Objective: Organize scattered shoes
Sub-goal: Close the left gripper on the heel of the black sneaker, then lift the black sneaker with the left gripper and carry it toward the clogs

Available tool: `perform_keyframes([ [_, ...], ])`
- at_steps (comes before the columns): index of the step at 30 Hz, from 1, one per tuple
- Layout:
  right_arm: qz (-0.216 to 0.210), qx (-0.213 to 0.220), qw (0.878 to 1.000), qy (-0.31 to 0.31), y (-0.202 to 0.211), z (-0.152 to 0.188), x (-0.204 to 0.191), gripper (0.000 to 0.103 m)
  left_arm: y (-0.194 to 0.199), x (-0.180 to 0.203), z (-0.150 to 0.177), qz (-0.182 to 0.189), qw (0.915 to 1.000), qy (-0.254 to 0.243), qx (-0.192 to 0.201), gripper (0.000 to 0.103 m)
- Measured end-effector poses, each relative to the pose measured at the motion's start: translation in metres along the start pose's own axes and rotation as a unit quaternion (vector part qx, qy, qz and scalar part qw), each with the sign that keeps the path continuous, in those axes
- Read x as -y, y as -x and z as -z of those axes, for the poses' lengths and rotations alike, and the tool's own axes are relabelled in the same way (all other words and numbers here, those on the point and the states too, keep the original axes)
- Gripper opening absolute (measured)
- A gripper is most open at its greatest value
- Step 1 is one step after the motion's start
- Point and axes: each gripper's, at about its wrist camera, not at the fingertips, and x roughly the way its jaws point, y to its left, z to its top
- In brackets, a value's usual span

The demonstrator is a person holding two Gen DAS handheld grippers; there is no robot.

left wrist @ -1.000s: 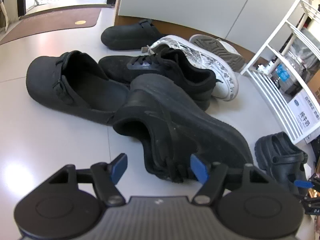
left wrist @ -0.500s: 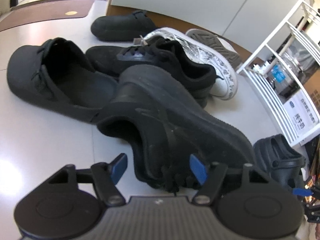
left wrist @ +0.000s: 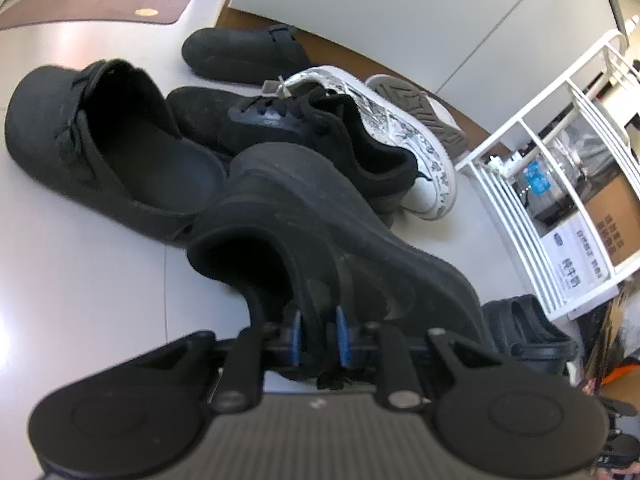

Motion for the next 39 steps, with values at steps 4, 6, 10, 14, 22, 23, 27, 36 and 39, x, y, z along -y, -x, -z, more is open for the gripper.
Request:
perform_keyframes([
  [4, 0.000, -0.002, 1.000, 0.001, -0.001, -0.002, 0.001, 0.062, 0.005, 0.002, 0.009, 0.003, 1.0000, 0.000, -0.004, 0.017],
  [6, 0.000, -0.002, 1.000, 0.001, -0.002, -0.002, 0.000, 0.062, 0.008, 0.003, 0.014, 0.004, 1.0000, -0.001, -0.006, 0.017],
  [10, -0.001, 0.004, 1.000, 0.004, 0.001, -0.003, -0.002, 0.062, 0.013, 0.011, 0.027, 0.005, 0.9999, -0.006, -0.016, 0.017],
  [14, -0.004, 0.005, 1.000, 0.007, 0.001, -0.003, -0.004, 0.062, 0.017, 0.024, 0.038, 0.009, 0.9996, -0.015, -0.023, 0.016],
  [22, -0.006, 0.005, 1.000, 0.009, 0.000, -0.003, -0.003, 0.062, 0.014, 0.052, 0.055, 0.040, 0.9966, -0.047, -0.054, 0.014],
  [23, -0.006, 0.005, 1.000, 0.009, 0.000, -0.004, -0.003, 0.062, 0.013, 0.055, 0.056, 0.044, 0.9961, -0.051, -0.058, 0.013],
  [27, -0.007, 0.006, 1.000, 0.008, 0.000, -0.004, -0.002, 0.062, 0.010, 0.066, 0.061, 0.061, 0.9940, -0.058, -0.070, 0.012],
  [36, -0.009, 0.007, 1.000, 0.006, 0.003, 0.001, -0.007, 0.062, 0.026, 0.097, 0.064, 0.092, 0.9846, -0.132, -0.069, 0.001],
  [39, -0.014, 0.005, 1.000, 0.008, 0.002, 0.000, -0.010, 0.062, 0.030, 0.093, 0.062, 0.054, 0.9856, -0.146, -0.066, 0.011],
])
